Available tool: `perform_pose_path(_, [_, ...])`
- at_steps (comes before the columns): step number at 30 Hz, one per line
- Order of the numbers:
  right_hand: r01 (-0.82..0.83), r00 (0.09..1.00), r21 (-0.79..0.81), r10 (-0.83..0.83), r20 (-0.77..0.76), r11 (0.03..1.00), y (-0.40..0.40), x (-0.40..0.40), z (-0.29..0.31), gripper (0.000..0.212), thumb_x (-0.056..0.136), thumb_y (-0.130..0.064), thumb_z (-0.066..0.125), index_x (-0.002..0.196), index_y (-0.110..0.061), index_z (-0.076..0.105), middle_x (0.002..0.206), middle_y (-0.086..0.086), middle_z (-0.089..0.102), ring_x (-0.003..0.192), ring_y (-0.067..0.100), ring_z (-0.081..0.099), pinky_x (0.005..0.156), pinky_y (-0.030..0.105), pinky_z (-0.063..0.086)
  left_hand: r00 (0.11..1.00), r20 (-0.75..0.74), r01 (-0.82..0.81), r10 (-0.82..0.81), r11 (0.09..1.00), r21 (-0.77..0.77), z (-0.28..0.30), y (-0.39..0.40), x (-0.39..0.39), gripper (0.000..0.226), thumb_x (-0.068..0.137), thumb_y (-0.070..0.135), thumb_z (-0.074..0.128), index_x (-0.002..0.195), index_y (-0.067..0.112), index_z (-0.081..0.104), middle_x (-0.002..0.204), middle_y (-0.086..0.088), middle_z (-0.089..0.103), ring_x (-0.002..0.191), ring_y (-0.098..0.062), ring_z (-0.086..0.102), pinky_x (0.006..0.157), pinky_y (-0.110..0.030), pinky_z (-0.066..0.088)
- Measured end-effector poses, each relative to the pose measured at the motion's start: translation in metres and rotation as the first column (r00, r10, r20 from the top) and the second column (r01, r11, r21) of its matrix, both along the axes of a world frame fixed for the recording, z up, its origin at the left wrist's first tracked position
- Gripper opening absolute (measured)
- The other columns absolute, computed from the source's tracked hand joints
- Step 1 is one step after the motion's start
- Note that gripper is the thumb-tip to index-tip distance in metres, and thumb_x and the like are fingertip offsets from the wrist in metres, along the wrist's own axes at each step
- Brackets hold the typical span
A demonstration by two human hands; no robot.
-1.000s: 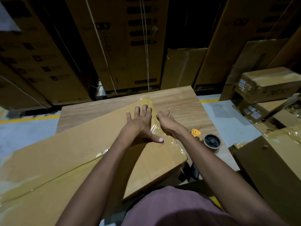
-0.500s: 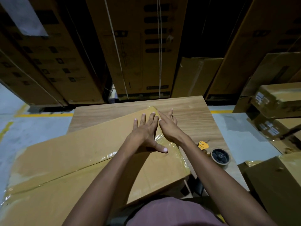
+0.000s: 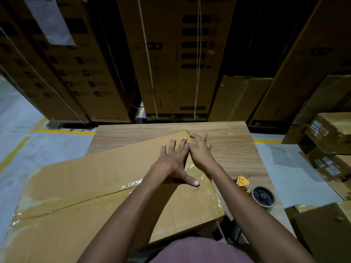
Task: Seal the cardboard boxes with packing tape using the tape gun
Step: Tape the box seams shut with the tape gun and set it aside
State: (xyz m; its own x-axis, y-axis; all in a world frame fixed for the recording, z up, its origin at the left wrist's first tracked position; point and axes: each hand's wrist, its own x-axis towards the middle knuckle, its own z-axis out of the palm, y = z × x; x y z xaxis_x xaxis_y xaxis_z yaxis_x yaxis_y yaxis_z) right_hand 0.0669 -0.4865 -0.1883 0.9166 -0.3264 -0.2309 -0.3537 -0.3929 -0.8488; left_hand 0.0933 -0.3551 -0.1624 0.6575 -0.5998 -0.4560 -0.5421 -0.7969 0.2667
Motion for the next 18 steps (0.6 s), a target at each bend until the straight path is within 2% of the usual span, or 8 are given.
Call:
perform_pose_path(4, [-0.015,1.000,0.090,0.016,-0.014,0.996,-0.001,0.006,0.007,0.049,0.108,-0.018,0.038,0.154,-0.033,0.041,0.173,0.006,-0.011,0.157,0.030,0.002,0.122,0.053,0.021,1.000,-0.003,-0.002,0.002,1.000,0.012,0.001,-0.001,0.000,0.153,0.058,0.078,0.080,0.159,0.021,-0.022,0.163,0.006,-0.033,0.148,-0.028,-0.036,0.119,-0.057,-0.021])
perform_pose_path(8, [-0.018,0.999,0.147,0.024,-0.042,0.989,-0.003,0.022,0.003,0.053,0.107,-0.015,0.034,0.156,-0.034,0.043,0.173,0.004,-0.013,0.157,0.032,0.005,0.123,0.052,0.018,1.000,-0.010,-0.013,0.013,1.000,0.006,0.001,-0.002,-0.001,0.155,0.058,0.077,0.081,0.157,0.020,-0.025,0.163,0.005,-0.033,0.147,-0.027,-0.037,0.118,-0.055,-0.022])
perform_pose_path(11, [-0.017,0.998,0.215,0.031,-0.062,0.976,-0.006,0.043,-0.014,0.063,0.088,-0.017,0.037,0.145,-0.036,0.056,0.173,0.005,-0.008,0.155,0.037,0.015,0.123,0.058,0.026,1.000,-0.010,-0.012,0.012,1.000,0.002,0.002,-0.001,-0.002,0.156,0.058,0.077,0.081,0.156,0.020,-0.027,0.163,0.005,-0.032,0.146,-0.027,-0.037,0.118,-0.055,-0.023])
perform_pose_path(13, [-0.011,0.998,0.227,0.024,-0.054,0.974,-0.018,0.065,-0.044,0.067,0.074,-0.018,0.037,0.132,-0.035,0.066,0.173,0.006,0.008,0.145,0.034,0.030,0.114,0.053,0.039,1.000,-0.016,-0.011,0.011,1.000,0.000,0.004,-0.001,-0.001,0.156,0.058,0.077,0.081,0.155,0.020,-0.028,0.163,0.004,-0.033,0.146,-0.027,-0.038,0.118,-0.056,-0.022])
perform_pose_path(14, [-0.002,0.999,0.240,0.013,-0.047,0.971,-0.018,0.069,-0.047,0.066,0.068,-0.016,0.038,0.121,-0.035,0.072,0.168,0.008,0.022,0.133,0.030,0.039,0.101,0.044,0.046,1.000,-0.023,-0.012,0.012,1.000,-0.003,0.004,-0.001,-0.001,0.156,0.058,0.077,0.081,0.155,0.020,-0.027,0.163,0.005,-0.033,0.146,-0.026,-0.038,0.119,-0.056,-0.022])
perform_pose_path(15, [0.023,0.999,0.270,-0.016,-0.029,0.963,-0.015,0.067,-0.040,0.063,0.062,-0.014,0.038,0.110,-0.033,0.075,0.156,0.009,0.041,0.117,0.028,0.044,0.085,0.034,0.046,1.000,-0.027,-0.013,0.013,1.000,-0.007,0.004,0.000,-0.001,0.156,0.058,0.076,0.081,0.156,0.020,-0.026,0.163,0.005,-0.033,0.146,-0.026,-0.038,0.119,-0.056,-0.022])
perform_pose_path(16, [0.050,0.999,0.316,-0.049,-0.011,0.947,-0.013,0.062,-0.034,0.061,0.058,-0.013,0.039,0.105,-0.030,0.075,0.133,0.008,0.055,0.104,0.027,0.048,0.074,0.030,0.043,0.999,-0.031,-0.015,0.015,1.000,-0.011,0.004,0.000,-0.001,0.156,0.058,0.076,0.081,0.156,0.020,-0.025,0.164,0.005,-0.032,0.146,-0.026,-0.038,0.119,-0.056,-0.021])
perform_pose_path(18, [0.059,0.997,0.409,-0.075,0.025,0.911,-0.012,0.057,-0.029,0.059,0.057,-0.015,0.044,0.108,-0.018,0.074,0.101,0.008,0.063,0.091,0.024,0.055,0.073,0.032,0.047,0.999,-0.037,-0.026,0.025,0.999,-0.027,0.004,0.000,-0.001,0.158,0.057,0.075,0.083,0.157,0.018,-0.025,0.164,0.004,-0.032,0.146,-0.025,-0.038,0.119,-0.056,-0.021])
